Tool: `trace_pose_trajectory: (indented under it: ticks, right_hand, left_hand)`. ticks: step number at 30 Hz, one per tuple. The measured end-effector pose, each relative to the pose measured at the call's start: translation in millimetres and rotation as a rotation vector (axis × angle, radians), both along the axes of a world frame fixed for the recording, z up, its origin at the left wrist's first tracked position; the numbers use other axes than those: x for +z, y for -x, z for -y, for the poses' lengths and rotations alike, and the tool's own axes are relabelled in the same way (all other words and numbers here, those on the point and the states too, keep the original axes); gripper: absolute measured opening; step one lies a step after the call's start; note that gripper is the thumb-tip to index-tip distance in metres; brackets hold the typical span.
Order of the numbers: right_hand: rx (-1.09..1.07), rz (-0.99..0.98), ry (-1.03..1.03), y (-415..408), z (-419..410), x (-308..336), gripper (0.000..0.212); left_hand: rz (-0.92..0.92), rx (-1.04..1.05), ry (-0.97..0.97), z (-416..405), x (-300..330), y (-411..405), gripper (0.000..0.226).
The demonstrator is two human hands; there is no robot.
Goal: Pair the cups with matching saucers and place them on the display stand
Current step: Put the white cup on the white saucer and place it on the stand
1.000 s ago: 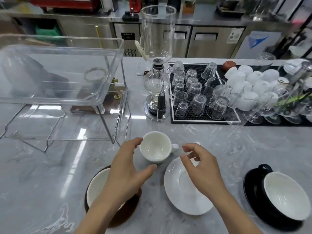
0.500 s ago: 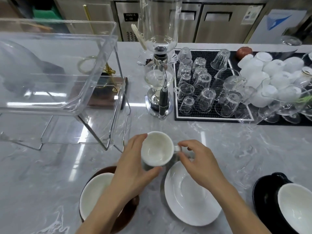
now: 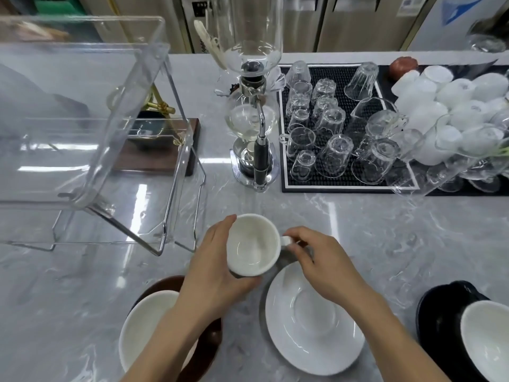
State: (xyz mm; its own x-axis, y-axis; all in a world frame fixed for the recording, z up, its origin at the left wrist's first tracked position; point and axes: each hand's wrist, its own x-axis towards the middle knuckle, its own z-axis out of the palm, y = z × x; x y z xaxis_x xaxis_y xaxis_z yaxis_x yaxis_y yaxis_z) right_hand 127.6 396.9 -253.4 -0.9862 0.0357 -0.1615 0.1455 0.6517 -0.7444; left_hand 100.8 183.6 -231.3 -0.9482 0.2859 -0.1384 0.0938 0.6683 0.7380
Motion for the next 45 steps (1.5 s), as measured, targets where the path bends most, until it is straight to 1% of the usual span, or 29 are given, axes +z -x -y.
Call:
trace_pose_trajectory:
  ticks: [2, 5, 9, 11, 21, 26, 40, 45]
  right_hand:
    - [-0.015, 0.001, 0.011, 0, 2, 0, 0.017]
    - [-0.039, -0.014, 0.029, -2, 4, 5, 0.017]
    - [-0.073, -0.099, 0.057, -13, -1, 20, 0.016]
    - [-0.079, -0.112, 0.066, -21, -6, 26, 0.014]
    - [-0.158, -0.121, 0.080, -81, -22, 34, 0.014]
    - [-0.166, -0.087, 0.063, -103, -31, 29, 0.015]
    - [-0.120, -0.076, 0.062, -127, -60, 11, 0.018]
    - [-0.102, -0.072, 0.063, -128, -63, 7, 0.017]
  left_hand:
    - [-0.002, 0.030, -0.040, 0, 1, -1, 0.118]
    - [-0.027, 0.042, -0.081, -1, 4, -5, 0.110]
    - [-0.112, 0.043, -0.079, -1, 10, -14, 0.103]
    - [-0.127, 0.029, -0.079, -2, 10, -20, 0.104]
    - [-0.083, 0.001, -0.166, -17, 8, -66, 0.106]
    - [-0.062, -0.029, -0.186, -25, 3, -83, 0.105]
    - [-0.005, -0.018, -0.226, -52, -1, -115, 0.110]
    - [-0.015, -0.011, -0.211, -54, -4, -119, 0.106]
